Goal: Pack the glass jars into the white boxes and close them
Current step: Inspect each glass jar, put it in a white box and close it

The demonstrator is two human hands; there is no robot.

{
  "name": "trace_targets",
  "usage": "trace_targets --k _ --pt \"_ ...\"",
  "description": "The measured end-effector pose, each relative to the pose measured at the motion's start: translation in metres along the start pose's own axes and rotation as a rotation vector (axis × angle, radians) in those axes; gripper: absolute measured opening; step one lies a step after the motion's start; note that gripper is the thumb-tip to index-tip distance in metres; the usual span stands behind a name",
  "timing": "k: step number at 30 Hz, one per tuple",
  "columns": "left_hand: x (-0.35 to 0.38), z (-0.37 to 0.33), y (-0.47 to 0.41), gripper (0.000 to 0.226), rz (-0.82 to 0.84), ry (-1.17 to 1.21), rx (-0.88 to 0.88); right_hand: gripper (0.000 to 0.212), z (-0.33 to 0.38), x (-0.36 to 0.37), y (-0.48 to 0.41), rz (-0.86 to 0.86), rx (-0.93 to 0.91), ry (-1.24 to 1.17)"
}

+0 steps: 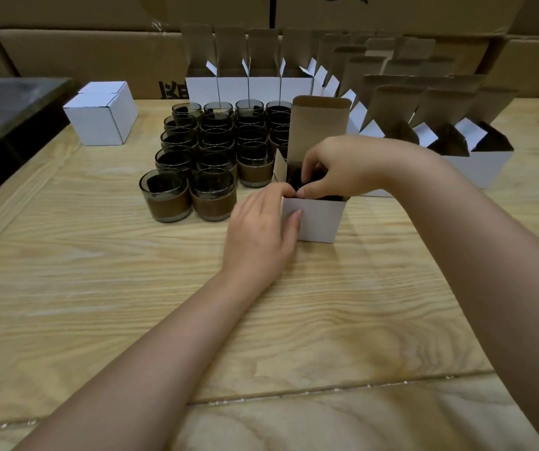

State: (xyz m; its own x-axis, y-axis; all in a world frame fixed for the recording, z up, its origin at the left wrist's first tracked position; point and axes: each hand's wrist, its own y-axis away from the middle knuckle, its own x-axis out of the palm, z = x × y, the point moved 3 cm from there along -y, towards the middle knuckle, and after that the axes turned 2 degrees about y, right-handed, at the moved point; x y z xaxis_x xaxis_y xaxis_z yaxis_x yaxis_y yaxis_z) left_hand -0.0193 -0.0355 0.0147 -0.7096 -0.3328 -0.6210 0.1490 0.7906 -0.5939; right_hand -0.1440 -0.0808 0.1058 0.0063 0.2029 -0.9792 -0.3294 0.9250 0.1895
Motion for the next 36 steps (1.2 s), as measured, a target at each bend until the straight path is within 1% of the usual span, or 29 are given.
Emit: trace_targets --k 3,5,7,9,11,13,14,16,17,19,20,22,24,25,26,28,30,31,34,36 --pt "0.000 0.001 -0.001 0.022 0.006 0.004 -0.005 0.036 0.002 0.003 0.001 0.054 0.005 0.049" --pt "0.001 0.001 -0.001 0.022 0.012 0.012 -0.005 0.036 0.002 0.005 0.001 0.051 0.020 0.066" --pt "0.001 0.001 0.000 0.023 0.022 0.027 0.000 0.035 0.002 0.009 0.002 0.028 0.046 0.042" --pt "0.001 0.001 0.000 0.024 0.031 0.048 0.008 0.033 0.002 0.014 0.002 -0.063 0.060 0.008" --pt "0.001 0.001 -0.001 0.025 0.028 0.046 0.024 0.026 0.001 0.018 0.004 -0.277 0.028 -0.039" --pt "0.001 0.001 0.000 0.027 0.021 0.049 0.030 0.020 -0.002 0.019 0.010 -0.586 -0.009 -0.160" --pt "0.001 0.001 0.000 0.029 0.016 0.058 0.031 0.019 -0.004 0.020 0.014 -0.757 -0.017 -0.261" --pt "0.001 0.002 0.001 0.041 0.007 0.099 0.025 0.021 -0.011 0.026 0.022 -1.067 0.018 -0.556" --pt "0.001 0.002 0.001 0.051 0.009 0.131 0.016 0.023 -0.015 0.032 0.024 -1.168 0.065 -0.739" --pt "0.001 0.003 0.001 0.071 0.035 0.183 -0.019 0.027 -0.021 0.048 0.025 -1.247 0.188 -1.089" --pt "0.002 0.004 0.000 0.077 0.056 0.200 -0.040 0.030 -0.024 0.056 0.024 -1.249 0.257 -1.217" --pt "0.003 0.006 0.000 0.080 0.092 0.226 -0.043 0.036 -0.030 0.072 0.021 -1.197 0.320 -1.473" --pt "0.005 0.007 -0.001 0.074 0.105 0.224 0.004 0.035 -0.032 0.085 0.015 -1.021 0.286 -1.735" --pt "0.005 0.007 -0.001 0.070 0.107 0.213 0.028 0.033 -0.031 0.091 0.012 -0.920 0.265 -1.799" --pt "0.006 0.007 -0.002 0.066 0.109 0.204 0.046 0.033 -0.029 0.095 0.010 -0.837 0.252 -1.813" --pt "0.007 0.008 -0.003 0.056 0.119 0.197 0.066 0.043 -0.025 0.097 0.006 -0.749 0.201 -1.813" --pt "0.008 0.009 -0.004 0.049 0.121 0.197 0.064 0.051 -0.022 0.094 0.004 -0.722 0.125 -1.795" --pt "0.008 0.010 -0.005 0.047 0.116 0.202 0.059 0.052 -0.021 0.092 0.003 -0.712 0.094 -1.747" --pt "0.007 0.011 -0.005 0.044 0.115 0.232 0.050 0.049 -0.021 0.089 0.003 -0.710 0.049 -1.599" --pt "0.008 0.011 -0.005 0.045 0.125 0.242 0.046 0.044 -0.021 0.088 0.003 -0.725 0.041 -1.595"
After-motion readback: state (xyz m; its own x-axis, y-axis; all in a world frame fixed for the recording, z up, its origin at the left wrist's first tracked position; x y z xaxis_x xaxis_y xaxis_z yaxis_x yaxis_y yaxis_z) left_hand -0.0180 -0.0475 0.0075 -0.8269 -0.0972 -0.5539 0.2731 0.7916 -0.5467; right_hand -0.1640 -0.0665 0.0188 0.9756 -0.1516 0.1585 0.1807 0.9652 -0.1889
